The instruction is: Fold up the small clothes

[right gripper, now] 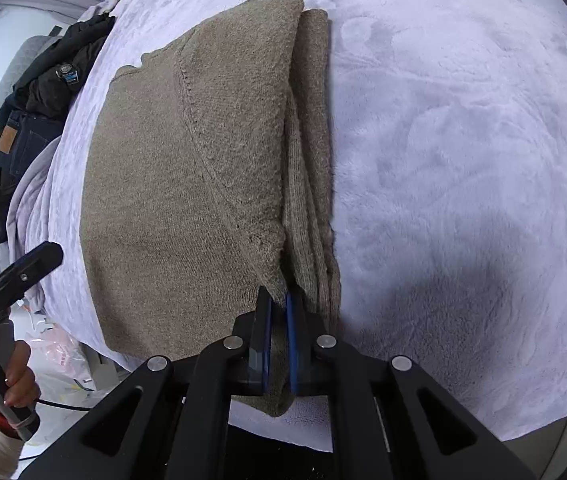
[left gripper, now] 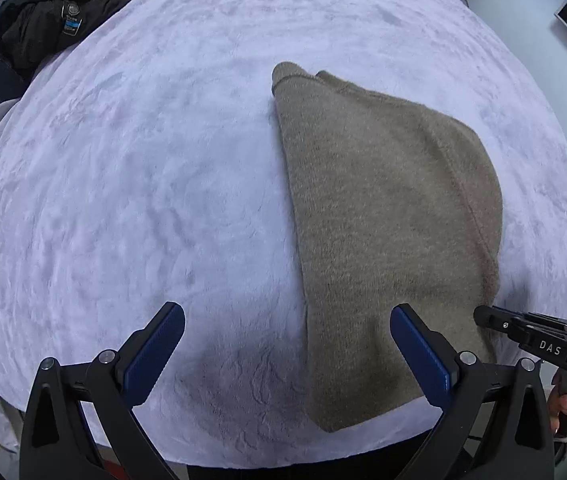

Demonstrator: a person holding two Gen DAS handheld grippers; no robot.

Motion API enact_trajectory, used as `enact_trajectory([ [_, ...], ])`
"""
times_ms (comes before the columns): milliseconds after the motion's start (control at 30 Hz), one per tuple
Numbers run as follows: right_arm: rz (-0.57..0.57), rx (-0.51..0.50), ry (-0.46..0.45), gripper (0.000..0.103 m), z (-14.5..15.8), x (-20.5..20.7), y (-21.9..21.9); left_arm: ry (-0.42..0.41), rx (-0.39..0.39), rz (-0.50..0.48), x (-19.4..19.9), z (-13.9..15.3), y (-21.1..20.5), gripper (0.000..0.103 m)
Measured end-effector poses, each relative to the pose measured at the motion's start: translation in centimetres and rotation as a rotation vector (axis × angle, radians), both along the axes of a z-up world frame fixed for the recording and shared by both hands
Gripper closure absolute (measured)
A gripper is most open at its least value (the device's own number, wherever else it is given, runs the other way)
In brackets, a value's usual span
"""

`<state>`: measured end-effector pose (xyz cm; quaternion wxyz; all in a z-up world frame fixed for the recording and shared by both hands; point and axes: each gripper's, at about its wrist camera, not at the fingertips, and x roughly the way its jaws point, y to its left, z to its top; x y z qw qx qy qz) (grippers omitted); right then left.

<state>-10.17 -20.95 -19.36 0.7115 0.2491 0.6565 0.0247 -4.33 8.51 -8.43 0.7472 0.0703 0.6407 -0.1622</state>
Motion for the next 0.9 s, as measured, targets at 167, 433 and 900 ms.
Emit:
enact_trajectory([
  [167,-0.036,0.007,0.016,0.096,1.1,-0.4,-0.1,0.028,0.055,-0.003,-0.8,0.0,0.1,0.0],
  [433,-0.026,-0.082,0.04,0.095,5.0,-0.7,0.3,0.039,0.088,0.005,-1.2,1.8,-0.1,0.0],
  [900,0.028,-0.178,-0.03,0.021,10.5,2.0,4.3,0.032,0.097,-0.007,-1.8,4.5,-1.7,0.0],
])
